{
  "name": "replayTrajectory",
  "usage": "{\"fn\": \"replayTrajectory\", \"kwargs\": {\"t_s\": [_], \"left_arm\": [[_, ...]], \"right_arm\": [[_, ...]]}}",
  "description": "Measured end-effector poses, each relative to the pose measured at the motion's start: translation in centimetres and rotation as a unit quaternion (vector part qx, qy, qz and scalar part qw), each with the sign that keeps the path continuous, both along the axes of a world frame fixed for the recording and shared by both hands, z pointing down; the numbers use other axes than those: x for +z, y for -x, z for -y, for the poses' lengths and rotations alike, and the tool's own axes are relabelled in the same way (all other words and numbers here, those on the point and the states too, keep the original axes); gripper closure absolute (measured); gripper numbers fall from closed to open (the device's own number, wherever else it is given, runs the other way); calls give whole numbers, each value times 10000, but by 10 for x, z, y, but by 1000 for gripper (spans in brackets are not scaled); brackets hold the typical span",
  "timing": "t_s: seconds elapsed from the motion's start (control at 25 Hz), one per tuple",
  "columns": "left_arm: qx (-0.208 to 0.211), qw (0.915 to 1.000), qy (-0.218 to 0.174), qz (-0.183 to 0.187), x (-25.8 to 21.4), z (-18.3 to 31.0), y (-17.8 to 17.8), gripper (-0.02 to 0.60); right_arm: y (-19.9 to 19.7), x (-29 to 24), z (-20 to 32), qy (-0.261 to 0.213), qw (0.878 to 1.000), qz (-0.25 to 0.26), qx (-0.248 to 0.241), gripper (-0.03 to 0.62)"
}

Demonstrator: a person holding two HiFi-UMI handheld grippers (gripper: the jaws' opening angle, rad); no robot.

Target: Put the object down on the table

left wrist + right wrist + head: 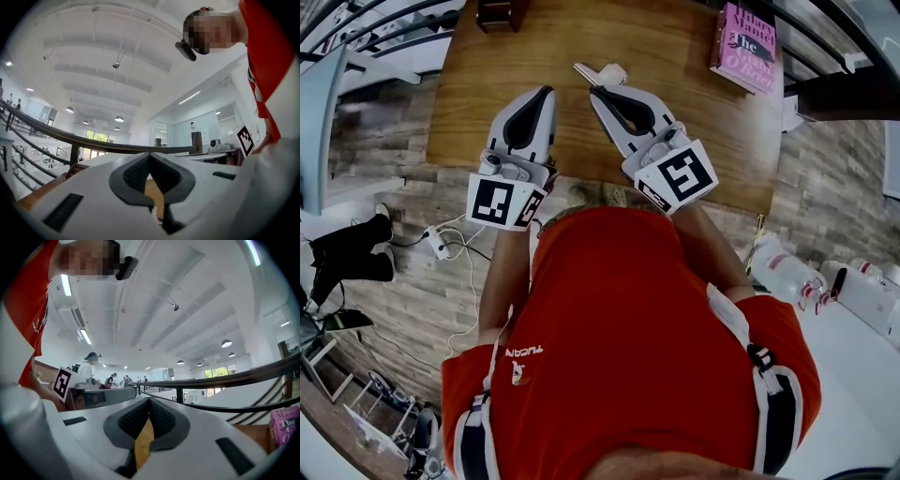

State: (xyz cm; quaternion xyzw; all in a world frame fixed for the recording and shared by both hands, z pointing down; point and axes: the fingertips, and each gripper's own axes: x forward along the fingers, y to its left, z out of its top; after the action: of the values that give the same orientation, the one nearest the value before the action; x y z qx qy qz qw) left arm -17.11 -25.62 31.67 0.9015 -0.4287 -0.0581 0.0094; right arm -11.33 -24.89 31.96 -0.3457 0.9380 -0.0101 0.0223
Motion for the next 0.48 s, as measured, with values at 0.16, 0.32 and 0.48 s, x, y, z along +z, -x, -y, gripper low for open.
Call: {"fn": "replayTrajectory", "kwargs": {"t_s": [0.16, 0.32, 0.48], "left_arm": [[-15, 10000, -2, -1, 1, -6, 0, 572], [-43, 10000, -1, -1, 3, -8, 2, 572], [-80, 10000, -3, 8, 4, -10, 5, 572]], "right_arm": [[2, -1, -4, -36, 10000, -9, -13, 569], [5, 1, -6, -16, 10000, -31, -60, 569], [8, 2, -8, -24, 10000, -23, -91, 569]]}}
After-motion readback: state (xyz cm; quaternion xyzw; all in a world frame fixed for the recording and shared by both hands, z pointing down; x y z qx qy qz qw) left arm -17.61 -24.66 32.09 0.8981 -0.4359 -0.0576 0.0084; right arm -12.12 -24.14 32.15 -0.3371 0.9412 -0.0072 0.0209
